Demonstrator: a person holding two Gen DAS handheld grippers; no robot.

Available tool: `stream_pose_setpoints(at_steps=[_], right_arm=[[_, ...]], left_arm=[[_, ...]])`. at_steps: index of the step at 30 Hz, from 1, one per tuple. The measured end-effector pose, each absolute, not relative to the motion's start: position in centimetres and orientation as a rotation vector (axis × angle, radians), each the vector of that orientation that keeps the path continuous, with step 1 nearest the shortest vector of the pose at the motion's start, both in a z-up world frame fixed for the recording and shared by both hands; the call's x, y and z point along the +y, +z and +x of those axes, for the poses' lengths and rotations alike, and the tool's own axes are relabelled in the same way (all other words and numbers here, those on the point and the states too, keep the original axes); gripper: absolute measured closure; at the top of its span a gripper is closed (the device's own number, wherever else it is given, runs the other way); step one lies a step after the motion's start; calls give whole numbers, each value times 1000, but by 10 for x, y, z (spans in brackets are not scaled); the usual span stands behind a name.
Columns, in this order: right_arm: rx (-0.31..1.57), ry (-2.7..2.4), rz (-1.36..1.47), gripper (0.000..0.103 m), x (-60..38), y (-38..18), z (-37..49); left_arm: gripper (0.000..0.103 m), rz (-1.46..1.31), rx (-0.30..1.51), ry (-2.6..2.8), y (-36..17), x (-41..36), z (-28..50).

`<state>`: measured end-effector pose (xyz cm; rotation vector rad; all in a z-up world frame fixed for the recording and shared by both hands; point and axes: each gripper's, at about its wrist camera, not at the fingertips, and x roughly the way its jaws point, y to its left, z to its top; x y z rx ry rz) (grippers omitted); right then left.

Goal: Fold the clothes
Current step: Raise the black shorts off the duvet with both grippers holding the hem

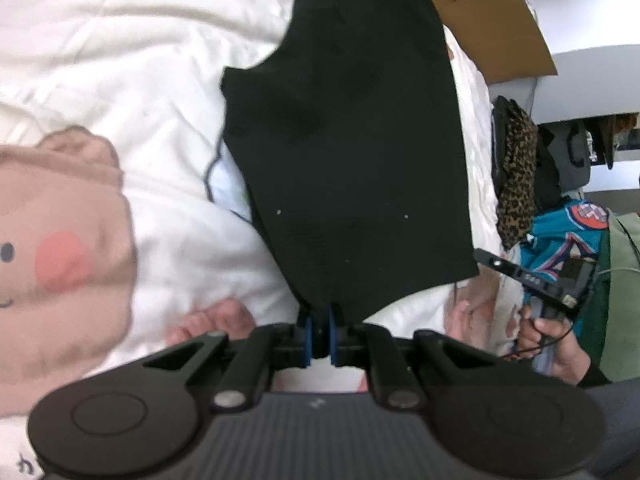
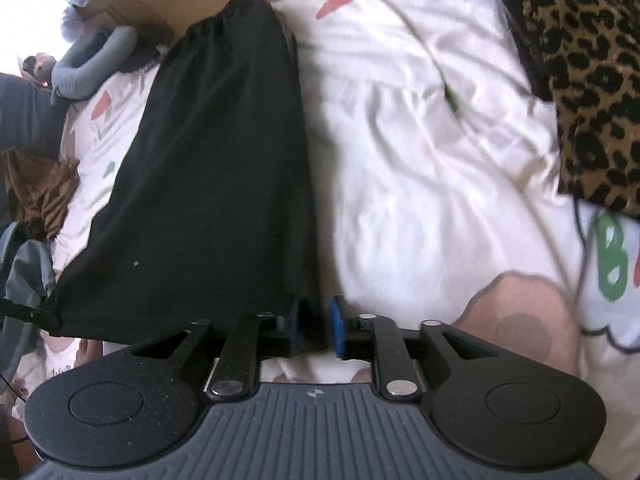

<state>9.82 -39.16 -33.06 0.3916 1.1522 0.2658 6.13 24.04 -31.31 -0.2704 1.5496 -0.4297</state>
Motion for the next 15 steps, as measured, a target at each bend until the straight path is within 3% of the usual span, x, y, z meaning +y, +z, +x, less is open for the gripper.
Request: stream_pose_setpoints(at_steps=[1, 3, 15], right_arm=[[1143, 265, 396, 63, -394, -329, 100], [1130, 274, 401, 60, -397, -328, 104], [1218, 430, 524, 61, -385, -360, 129]], left_arm=[[95, -268, 1548, -424, -313, 243, 62], [95, -268, 1548, -417, -316, 247, 63], [95, -243, 1546, -375, -332, 255, 70]])
